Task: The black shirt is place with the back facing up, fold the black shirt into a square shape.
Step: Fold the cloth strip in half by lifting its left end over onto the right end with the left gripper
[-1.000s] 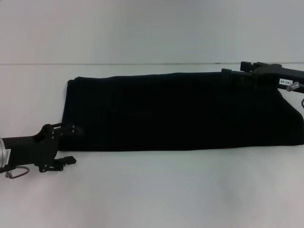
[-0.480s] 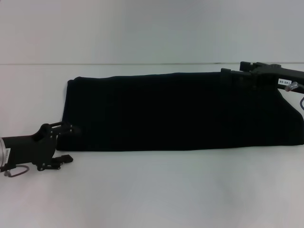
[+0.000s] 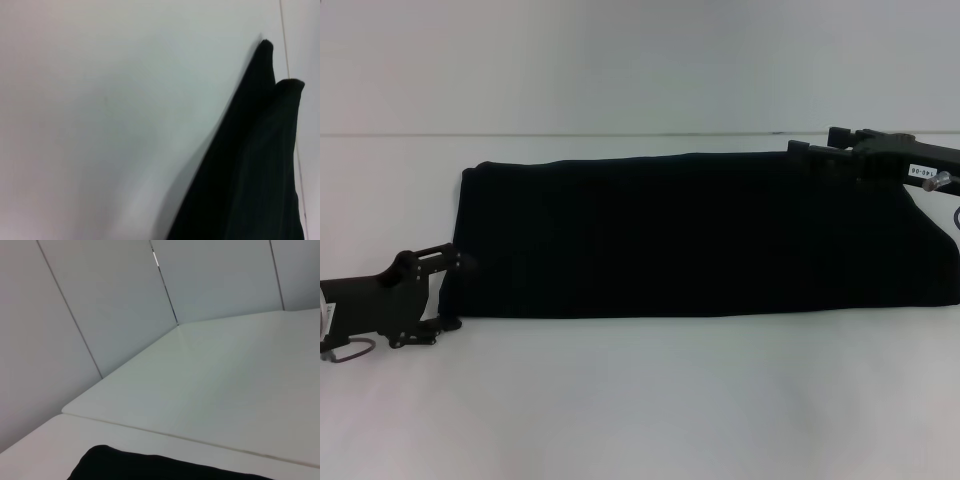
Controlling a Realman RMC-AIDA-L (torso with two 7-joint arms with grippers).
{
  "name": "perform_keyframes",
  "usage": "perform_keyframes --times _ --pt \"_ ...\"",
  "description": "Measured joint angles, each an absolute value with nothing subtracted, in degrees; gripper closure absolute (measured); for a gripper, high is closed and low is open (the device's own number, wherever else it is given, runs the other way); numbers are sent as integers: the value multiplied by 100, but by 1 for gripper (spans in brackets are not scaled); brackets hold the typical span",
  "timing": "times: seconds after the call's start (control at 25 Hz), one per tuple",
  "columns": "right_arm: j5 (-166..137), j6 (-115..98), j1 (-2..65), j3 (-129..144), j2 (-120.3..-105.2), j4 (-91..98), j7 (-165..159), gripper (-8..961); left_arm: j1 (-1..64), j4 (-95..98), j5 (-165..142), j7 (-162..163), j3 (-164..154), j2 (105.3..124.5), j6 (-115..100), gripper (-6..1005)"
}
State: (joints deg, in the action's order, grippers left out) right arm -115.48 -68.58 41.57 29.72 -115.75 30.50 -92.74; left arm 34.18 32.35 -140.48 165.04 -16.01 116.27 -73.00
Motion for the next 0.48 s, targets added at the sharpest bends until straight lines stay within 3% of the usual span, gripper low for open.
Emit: perform_keyframes --times 0.48 --pt "-11462 -6901 4149 2970 -11574 3049 -9275 24 3508 3278 -14045 16317 -1621 11591 -7163 126"
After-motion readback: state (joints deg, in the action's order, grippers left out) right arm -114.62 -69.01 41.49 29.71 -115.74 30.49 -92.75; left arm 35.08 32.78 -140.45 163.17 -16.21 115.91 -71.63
